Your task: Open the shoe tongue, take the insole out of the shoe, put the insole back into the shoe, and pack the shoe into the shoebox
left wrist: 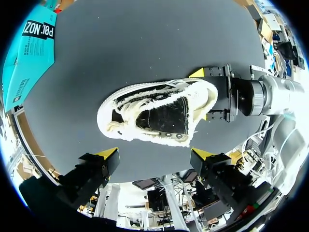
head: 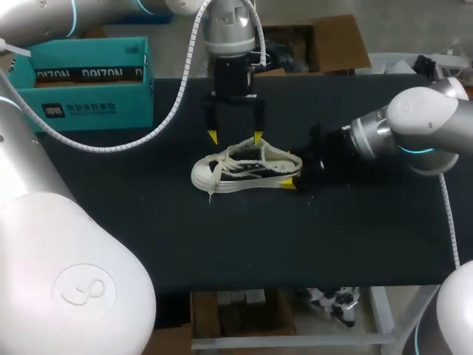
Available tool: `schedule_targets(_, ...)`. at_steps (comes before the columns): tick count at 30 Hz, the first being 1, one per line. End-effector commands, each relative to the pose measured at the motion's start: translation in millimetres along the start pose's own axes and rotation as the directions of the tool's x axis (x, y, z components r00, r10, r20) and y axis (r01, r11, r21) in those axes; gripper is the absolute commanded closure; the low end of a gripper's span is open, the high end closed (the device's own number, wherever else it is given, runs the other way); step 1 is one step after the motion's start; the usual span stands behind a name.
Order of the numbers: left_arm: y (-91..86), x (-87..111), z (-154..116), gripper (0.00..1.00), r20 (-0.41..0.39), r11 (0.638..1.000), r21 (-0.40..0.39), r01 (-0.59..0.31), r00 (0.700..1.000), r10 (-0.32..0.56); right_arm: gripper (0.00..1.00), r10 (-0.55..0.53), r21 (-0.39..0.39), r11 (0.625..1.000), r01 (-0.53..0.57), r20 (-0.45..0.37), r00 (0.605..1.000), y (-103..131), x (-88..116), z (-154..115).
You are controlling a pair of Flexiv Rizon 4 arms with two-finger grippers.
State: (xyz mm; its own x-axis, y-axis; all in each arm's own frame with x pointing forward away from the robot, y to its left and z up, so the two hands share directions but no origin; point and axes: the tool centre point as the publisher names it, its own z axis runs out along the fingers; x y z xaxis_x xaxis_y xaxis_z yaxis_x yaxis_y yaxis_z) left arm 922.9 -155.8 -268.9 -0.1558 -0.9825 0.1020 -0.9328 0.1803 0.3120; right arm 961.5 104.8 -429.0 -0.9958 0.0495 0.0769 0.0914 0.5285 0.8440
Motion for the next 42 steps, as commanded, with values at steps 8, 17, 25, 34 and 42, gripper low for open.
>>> schedule_targets(8,-1.7,28.2,7.5,0.00,0.085,0.998,0.040,0.051,0.995,-0.054,1.00,-0.002,0.001,1.000,0.002,-0.001,1.000,-3.5,-0.4,3.8)
schedule_targets(17,-18.0,44.1,20.8,0.40,0.152,0.984,0.084,0.160,0.973,-0.171,1.00,-0.002,0.001,1.000,0.002,-0.001,1.000,-3.5,-0.4,3.8)
schedule_targets(25,-31.4,48.4,30.2,0.47,0.191,0.982,0.077,0.175,0.964,-0.187,1.00,-0.002,0.001,1.000,0.002,-0.001,1.000,-3.5,-0.4,3.8)
schedule_targets(34,-43.3,47.9,38.1,0.45,0.248,0.985,-0.014,0.175,0.954,-0.166,1.00,-0.002,0.001,1.000,0.002,-0.001,1.000,-3.5,-0.4,3.8)
schedule_targets(42,-49.7,47.4,40.1,0.58,0.290,0.979,-0.036,0.200,0.940,-0.181,1.00,-0.002,0.001,1.000,0.002,-0.001,1.000,-3.5,-0.4,3.8)
